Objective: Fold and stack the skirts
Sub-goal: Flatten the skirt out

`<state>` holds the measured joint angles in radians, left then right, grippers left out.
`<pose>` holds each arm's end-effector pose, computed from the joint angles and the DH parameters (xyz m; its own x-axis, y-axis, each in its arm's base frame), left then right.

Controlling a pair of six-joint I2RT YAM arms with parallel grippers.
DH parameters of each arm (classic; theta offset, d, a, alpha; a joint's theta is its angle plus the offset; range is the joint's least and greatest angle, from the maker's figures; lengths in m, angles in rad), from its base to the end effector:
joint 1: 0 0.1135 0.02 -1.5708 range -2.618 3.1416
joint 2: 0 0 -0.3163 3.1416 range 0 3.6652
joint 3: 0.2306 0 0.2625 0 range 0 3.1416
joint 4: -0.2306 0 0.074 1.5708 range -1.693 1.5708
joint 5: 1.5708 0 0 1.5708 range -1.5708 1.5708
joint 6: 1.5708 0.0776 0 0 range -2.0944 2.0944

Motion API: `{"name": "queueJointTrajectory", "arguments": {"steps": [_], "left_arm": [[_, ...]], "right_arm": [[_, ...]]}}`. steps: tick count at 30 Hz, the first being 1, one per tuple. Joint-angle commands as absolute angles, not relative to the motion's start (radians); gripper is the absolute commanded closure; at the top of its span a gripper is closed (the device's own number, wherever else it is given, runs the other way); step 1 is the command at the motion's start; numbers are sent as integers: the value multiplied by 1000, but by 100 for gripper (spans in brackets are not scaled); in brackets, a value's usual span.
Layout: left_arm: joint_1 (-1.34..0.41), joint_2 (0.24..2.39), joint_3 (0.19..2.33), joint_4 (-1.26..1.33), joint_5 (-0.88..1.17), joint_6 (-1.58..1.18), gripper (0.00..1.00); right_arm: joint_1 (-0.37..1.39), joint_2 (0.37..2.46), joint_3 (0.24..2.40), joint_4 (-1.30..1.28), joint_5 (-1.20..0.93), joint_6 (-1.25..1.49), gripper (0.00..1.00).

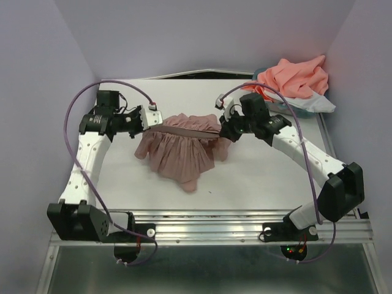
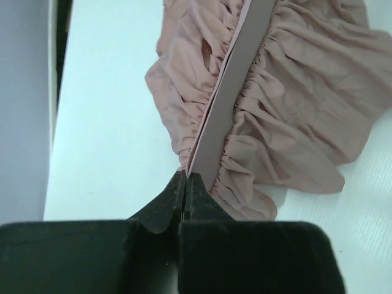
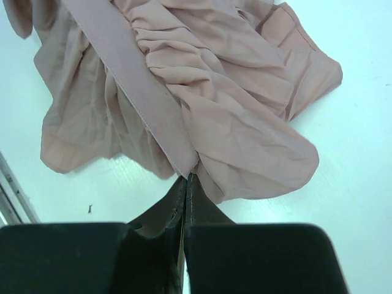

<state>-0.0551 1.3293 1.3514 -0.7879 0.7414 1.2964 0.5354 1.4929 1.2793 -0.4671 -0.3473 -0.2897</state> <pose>0.2898 -0.0685 0.3953 0.3195 0.6934 -0.6459 0.8089 0.1555 0.5670 0.3065 0.2125 0.3408 -0.3167 -0.5002 -0.8059 -0.8324 0.5540 -0.0167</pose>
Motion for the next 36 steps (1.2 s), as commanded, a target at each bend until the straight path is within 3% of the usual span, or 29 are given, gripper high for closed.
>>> {"name": "queueJointTrajectory", "arguments": {"steps": [1, 10, 18, 21, 25, 30, 34, 36], "left_arm": [[-57, 1200, 1249, -753, 775, 1247, 100], [-201, 1072, 985, -747, 696, 1220, 100], [-319, 982, 822, -689, 644, 1209, 100], [-316, 1017, 883, -553, 672, 1027, 100], [-252, 1140, 1103, -280, 709, 604, 100], [-163, 1351, 1345, 47, 577, 249, 100], [-144, 1538, 1612, 87, 388, 288, 100], [-132, 1572, 1678, 17, 487, 368, 100]], "right_arm": [[508, 1465, 1273, -595, -386, -290, 99], [520, 1541, 1275, -722, -681, -271, 99], [520, 1528, 1233, -830, -586, -342, 99], [520, 1522, 1326, -779, -519, -341, 99], [318, 1609, 1615, -603, -506, -220, 99], [256, 1805, 1968, -451, -502, -156, 99], [256, 1919, 2048, -250, -455, -123, 99], [256, 1994, 2196, -407, -520, -178, 99]]}}
